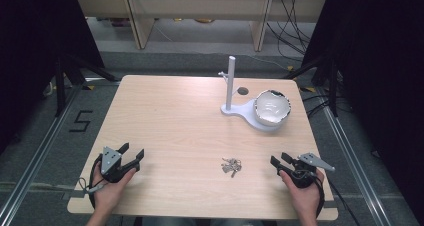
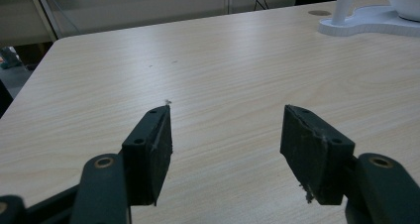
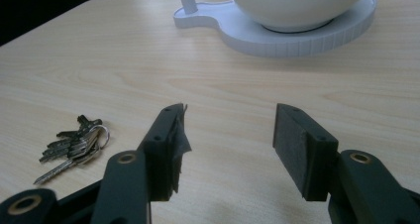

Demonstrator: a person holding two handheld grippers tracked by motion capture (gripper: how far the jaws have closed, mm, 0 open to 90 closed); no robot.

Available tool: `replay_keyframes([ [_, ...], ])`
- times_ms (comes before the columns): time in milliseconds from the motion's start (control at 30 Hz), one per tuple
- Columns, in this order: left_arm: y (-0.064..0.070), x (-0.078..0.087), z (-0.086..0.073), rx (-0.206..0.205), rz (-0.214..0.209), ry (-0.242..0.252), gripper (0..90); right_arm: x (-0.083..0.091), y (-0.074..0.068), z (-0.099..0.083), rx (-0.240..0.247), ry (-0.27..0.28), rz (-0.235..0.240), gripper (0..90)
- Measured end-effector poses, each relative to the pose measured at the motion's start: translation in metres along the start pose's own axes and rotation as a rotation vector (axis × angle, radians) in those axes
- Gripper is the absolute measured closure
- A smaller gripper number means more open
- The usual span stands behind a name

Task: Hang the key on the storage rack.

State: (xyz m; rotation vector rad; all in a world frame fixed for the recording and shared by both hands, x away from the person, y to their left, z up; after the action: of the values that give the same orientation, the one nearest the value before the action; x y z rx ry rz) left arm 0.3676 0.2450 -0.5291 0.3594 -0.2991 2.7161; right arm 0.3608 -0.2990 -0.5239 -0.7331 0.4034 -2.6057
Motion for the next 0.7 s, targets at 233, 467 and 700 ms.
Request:
replay_keyframes([
  [233,0.002,-0.004,0.001,0.015,-0.011,-0.009,36.6,0.000,0.002,0.001,-0.051,-0.022,-0.011,54.6],
  [467,0.003,-0.004,0.002,-0.010,-0.018,-0.017,35.6,-0.008,-0.026,0.014,-0.061,-0.280,-0.080,48.3],
  [700,0.006,-0.007,0.003,-0.024,-0.028,-0.027,35.7,-0.015,-0.046,0.037,-0.152,-0.615,-0.197,46.7],
])
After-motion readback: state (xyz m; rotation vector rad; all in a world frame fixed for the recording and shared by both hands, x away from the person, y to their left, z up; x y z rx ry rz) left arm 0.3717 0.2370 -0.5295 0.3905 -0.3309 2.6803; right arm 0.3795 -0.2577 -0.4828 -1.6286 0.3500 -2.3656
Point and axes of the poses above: each handheld gripper's, and its own axes: x roughly backward along the jaws, z roughly out of its top, y roughly to its right, the point moved 2 cm from there along -x, roughly forward along the jaws, and after that the axes turned 9 degrees about -x, right-handed, at the moved point
